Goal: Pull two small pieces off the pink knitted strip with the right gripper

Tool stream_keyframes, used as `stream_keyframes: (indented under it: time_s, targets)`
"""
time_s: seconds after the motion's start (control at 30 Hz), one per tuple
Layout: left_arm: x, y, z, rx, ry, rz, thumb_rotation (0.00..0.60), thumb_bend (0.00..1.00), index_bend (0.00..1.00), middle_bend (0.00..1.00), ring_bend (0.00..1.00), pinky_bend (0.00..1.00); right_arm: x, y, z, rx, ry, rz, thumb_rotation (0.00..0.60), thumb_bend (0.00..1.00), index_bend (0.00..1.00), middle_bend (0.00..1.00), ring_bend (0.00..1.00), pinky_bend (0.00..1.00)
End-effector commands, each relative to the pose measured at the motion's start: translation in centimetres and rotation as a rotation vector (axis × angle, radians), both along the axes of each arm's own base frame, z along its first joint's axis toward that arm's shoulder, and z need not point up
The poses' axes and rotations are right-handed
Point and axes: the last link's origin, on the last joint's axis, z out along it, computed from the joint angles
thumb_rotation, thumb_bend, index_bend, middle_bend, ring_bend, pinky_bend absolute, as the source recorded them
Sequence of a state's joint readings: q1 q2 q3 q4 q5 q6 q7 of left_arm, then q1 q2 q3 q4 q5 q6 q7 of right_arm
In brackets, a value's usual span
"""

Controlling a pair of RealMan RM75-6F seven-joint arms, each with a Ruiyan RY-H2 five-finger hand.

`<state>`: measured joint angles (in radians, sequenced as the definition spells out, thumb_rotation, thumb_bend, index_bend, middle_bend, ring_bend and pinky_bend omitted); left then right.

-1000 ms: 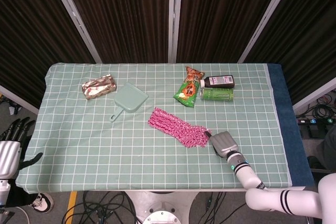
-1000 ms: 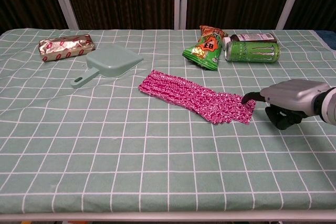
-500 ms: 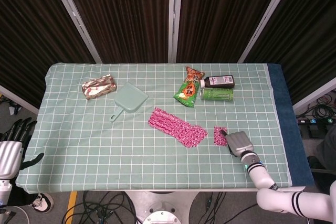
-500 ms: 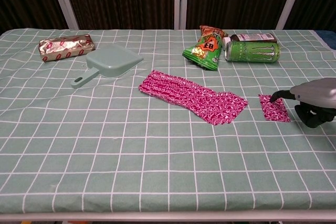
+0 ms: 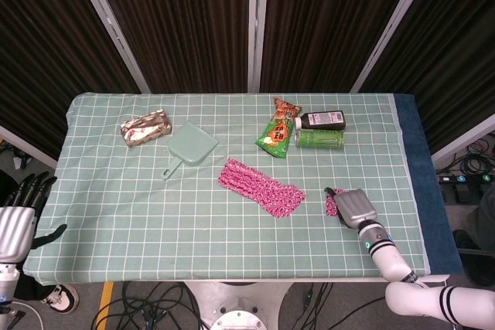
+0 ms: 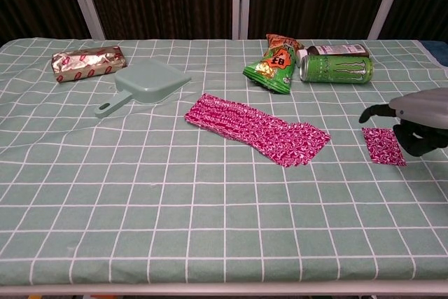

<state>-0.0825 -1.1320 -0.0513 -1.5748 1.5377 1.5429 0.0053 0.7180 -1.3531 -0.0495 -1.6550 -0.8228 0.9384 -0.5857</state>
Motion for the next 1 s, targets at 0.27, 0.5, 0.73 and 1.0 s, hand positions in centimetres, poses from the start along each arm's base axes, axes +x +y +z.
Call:
stream_keyframes:
  time_s: [0.27, 0.5, 0.73, 1.0]
  targets:
    - [-0.1, -0.2, 0.6, 0.013, -0.001, 0.006, 0.600, 0.14, 0.11, 0.07, 0.04, 0.23, 4.4, 0.0, -2.6, 0.066, -0.021, 0.104, 0.600, 1.00, 0.12, 0.90, 0.89, 0.80]
    - [-0.3, -0.3, 0.7, 0.014, -0.004, 0.010, 0.600, 0.14, 0.11, 0.07, 0.04, 0.23, 4.4, -0.2, -3.9, 0.086, 0.012, 0.073, 0.600, 1.00, 0.12, 0.90, 0.89, 0.80]
    - [-0.4, -0.1, 0.6, 0.014, -0.006, 0.016, 0.600, 0.14, 0.11, 0.07, 0.04, 0.23, 4.2, -0.3, -4.7, 0.101, 0.032, 0.062, 0.600, 1.00, 0.12, 0.90, 0.89, 0.80]
    - [-0.4, -0.2, 0.7, 0.017, -0.007, 0.014, 0.600, 0.14, 0.11, 0.07, 0.04, 0.23, 4.1, 0.1, -4.8, 0.113, 0.041, 0.065, 0.600, 1.00, 0.12, 0.90, 0.89, 0.80]
